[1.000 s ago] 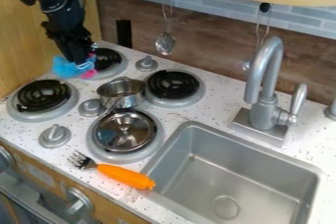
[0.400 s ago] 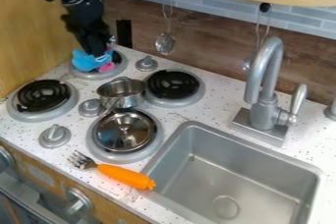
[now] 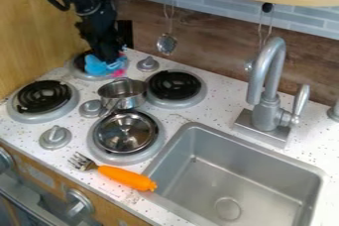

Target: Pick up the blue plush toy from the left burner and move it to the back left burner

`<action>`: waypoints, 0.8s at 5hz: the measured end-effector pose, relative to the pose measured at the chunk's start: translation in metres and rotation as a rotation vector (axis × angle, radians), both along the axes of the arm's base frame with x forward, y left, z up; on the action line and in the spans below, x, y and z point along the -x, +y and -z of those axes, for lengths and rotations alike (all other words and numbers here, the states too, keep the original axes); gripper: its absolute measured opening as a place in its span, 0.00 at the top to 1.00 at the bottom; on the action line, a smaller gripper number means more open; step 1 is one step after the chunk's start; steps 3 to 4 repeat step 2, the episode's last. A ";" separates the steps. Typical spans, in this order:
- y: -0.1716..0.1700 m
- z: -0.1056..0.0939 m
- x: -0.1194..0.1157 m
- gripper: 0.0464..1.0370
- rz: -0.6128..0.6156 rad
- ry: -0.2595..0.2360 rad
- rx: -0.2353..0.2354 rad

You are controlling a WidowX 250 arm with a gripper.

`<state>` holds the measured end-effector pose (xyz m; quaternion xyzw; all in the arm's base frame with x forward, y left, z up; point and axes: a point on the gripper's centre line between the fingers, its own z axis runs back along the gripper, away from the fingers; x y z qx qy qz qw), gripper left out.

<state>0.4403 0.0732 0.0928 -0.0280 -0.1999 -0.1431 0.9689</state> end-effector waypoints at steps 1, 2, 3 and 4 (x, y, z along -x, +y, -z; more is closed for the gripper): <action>-0.010 0.002 -0.002 0.81 0.016 0.003 0.006; -0.018 0.010 -0.003 0.81 0.031 0.020 0.010; -0.018 0.010 -0.003 0.81 0.031 0.020 0.010; -0.018 0.010 -0.003 0.81 0.031 0.020 0.010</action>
